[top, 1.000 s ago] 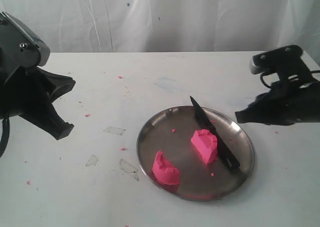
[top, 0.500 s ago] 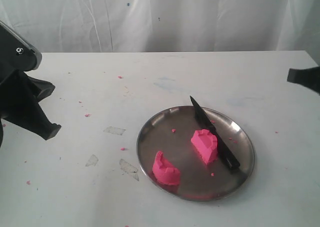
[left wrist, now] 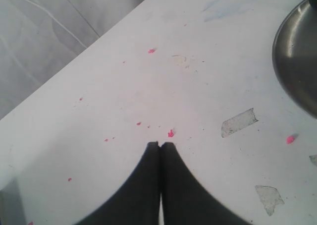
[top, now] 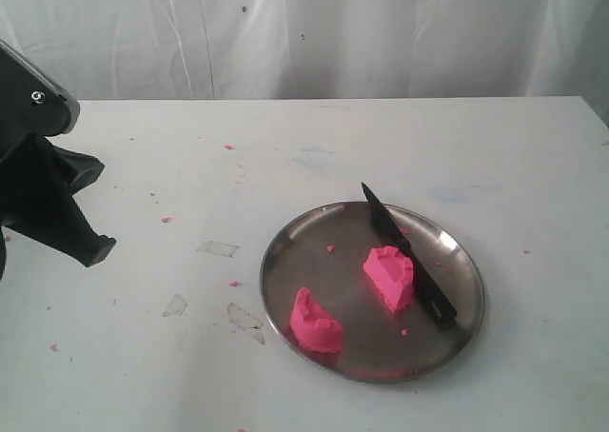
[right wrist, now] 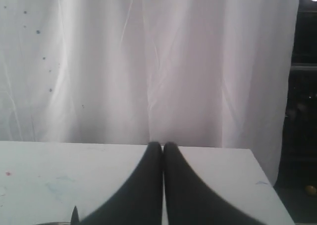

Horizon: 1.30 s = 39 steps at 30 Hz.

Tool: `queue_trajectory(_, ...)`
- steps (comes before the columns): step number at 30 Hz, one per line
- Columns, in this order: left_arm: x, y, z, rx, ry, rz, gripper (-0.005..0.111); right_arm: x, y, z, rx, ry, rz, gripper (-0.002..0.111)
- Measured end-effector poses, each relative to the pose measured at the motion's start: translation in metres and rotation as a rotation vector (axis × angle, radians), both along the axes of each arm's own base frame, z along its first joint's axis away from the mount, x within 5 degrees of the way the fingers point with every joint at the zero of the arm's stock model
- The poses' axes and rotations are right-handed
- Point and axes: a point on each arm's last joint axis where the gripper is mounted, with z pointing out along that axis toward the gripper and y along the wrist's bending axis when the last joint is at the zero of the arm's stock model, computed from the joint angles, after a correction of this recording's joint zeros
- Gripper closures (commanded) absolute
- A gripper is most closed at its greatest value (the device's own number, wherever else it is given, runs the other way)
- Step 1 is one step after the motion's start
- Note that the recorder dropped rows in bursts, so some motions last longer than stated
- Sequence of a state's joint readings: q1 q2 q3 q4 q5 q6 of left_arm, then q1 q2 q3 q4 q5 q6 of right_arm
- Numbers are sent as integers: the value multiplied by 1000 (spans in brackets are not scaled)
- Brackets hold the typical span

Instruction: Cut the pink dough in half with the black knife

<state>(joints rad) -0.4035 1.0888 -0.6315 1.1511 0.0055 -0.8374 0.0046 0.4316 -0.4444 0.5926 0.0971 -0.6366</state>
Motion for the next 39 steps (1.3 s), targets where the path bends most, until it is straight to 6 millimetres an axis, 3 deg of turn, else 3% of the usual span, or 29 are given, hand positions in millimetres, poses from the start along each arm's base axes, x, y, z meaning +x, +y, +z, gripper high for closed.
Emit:
queue_trajectory(4,0,0,0,0,0,0,107,-20,9,-6,-18,66,105,108)
queue_trajectory(9,0,0,0,0,0,0,107,-24,11,-8,-18,81,127,108)
queue_trajectory(16,0,0,0,0,0,0,107,-42,7,9,119,-123,87,108)
queue_trajectory(22,0,0,0,0,0,0,107,-59,-7,6,-130,-406,-106,108)
queue_trajectory(25,0,0,0,0,0,0,107,-63,-6,-9,-34,-466,-77,108)
queue_trajectory(28,0,0,0,0,0,0,107,-59,-5,-39,13,-427,-52,108)
queue_trajectory(32,0,0,0,-3,-2,-4,107,-44,-5,-94,43,-204,-48,108)
queue_trajectory(39,0,-2,1,-14,-8,-22,107,-43,-5,-136,43,216,-59,108)
